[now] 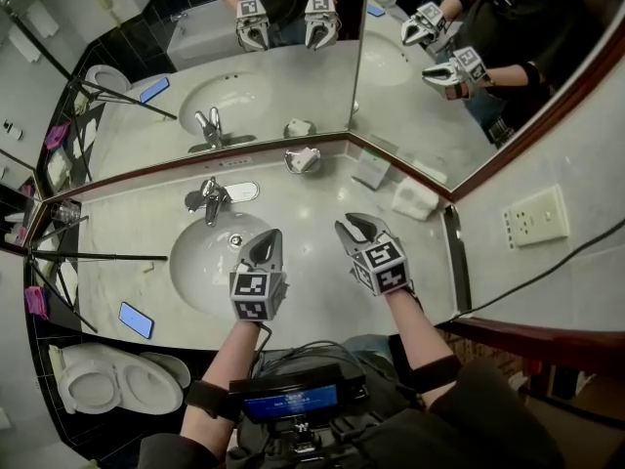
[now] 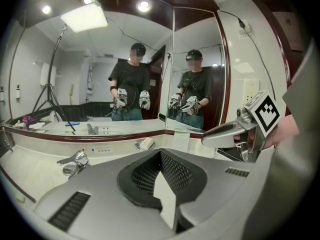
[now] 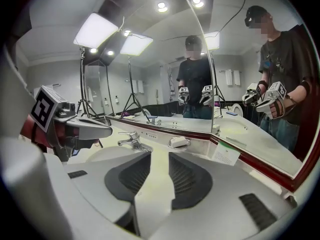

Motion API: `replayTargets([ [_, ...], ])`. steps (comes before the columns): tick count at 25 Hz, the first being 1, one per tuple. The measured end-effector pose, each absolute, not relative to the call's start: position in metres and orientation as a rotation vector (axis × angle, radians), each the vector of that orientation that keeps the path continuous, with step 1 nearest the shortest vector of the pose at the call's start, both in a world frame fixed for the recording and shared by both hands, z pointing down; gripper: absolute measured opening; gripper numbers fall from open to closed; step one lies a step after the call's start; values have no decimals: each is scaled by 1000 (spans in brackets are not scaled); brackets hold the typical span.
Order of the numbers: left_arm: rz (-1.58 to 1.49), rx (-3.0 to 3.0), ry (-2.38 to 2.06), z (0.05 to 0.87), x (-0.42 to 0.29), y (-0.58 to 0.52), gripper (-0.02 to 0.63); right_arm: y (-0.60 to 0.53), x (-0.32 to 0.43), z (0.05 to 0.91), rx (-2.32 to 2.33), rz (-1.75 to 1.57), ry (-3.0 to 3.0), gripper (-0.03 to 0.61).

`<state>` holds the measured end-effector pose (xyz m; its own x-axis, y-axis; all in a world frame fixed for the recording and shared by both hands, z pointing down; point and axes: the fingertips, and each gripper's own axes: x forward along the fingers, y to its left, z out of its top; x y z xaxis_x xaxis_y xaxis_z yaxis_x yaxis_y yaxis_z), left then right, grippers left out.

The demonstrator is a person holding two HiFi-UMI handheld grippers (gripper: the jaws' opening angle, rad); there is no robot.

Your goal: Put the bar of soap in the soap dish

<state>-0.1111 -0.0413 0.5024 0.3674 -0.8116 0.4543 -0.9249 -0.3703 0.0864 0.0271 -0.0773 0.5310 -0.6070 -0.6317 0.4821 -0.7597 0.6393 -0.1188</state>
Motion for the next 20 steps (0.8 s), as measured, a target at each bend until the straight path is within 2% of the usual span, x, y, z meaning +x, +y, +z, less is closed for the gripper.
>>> replayTargets([
  [1, 489, 2302, -1527, 504, -112, -43, 3, -82, 24, 535, 1086, 441, -2455, 169],
  [5, 501, 2284, -1539, 508, -113, -52, 3, -115, 9, 557, 1034, 400, -2412, 272],
  [8, 505, 2276, -1550, 510, -114, -60, 3, -149, -8, 567, 1006, 356, -2360, 399],
  [10, 503, 2268, -1557, 511, -114, -65, 3, -172, -21, 575, 975, 350, -2330, 442],
  [20, 515, 2222, -1603, 515, -134, -73, 3, -260, -56, 631, 891, 358, -2210, 443],
])
